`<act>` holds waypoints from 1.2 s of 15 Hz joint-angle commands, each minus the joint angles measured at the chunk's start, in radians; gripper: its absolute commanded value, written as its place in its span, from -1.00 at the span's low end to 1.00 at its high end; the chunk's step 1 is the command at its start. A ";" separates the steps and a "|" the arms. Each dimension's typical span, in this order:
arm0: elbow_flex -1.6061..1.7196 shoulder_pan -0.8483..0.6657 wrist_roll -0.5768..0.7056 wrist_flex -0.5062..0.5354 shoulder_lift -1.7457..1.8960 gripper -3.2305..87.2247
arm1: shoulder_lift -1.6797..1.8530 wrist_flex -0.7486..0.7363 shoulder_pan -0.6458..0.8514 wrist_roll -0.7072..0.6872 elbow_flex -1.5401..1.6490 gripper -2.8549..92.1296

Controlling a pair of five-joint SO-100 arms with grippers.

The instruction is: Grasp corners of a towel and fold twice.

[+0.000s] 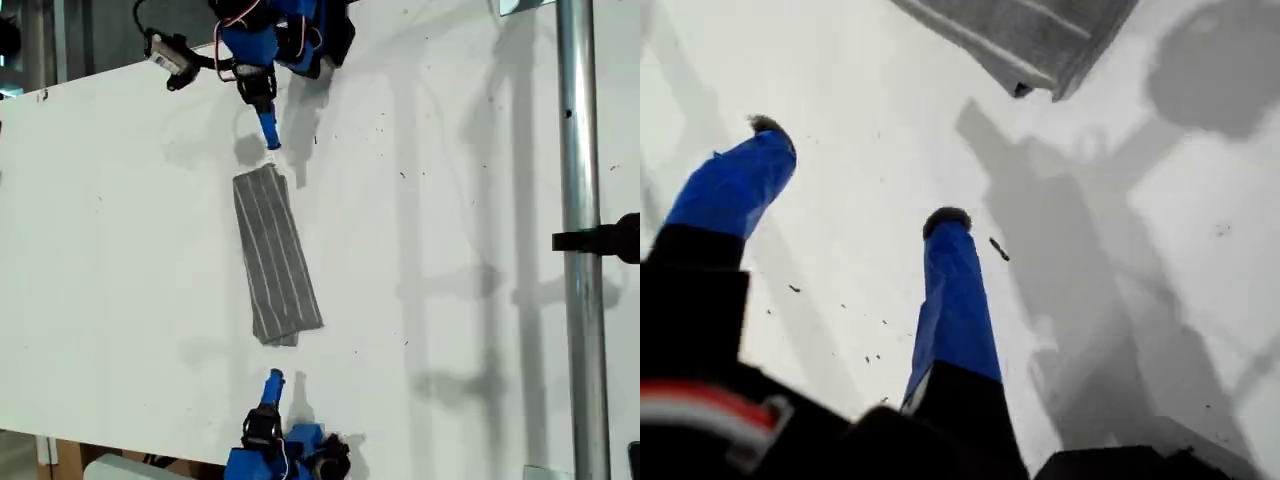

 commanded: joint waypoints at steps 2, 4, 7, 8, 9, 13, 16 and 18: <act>0.232 0.161 -0.141 -0.083 0.259 -0.99 | 0.097 0.037 -0.077 0.172 0.052 -0.48; 0.305 0.233 -0.193 -0.104 0.259 -0.99 | -0.061 0.006 -0.034 0.169 0.032 -0.36; 0.330 0.265 -0.213 -0.097 0.259 -0.99 | -0.474 -0.153 0.160 -0.072 -0.074 -0.09; 0.337 0.270 -0.218 -0.097 0.259 -0.99 | -0.580 -0.232 0.245 -0.161 -0.084 -0.05; 0.339 0.273 -0.224 -0.094 0.259 -0.99 | -0.647 -0.327 0.314 -0.230 -0.084 -0.05; 0.331 0.275 -0.244 -0.064 0.259 -0.99 | -1.063 -0.627 0.402 -0.210 -0.153 -0.05; 0.324 0.272 -0.247 -0.048 0.259 -0.99 | -1.407 -0.696 0.308 -0.071 -0.376 -0.05; 0.322 0.273 -0.253 -0.044 0.259 -0.99 | -1.594 -0.741 0.201 0.009 -0.549 -0.09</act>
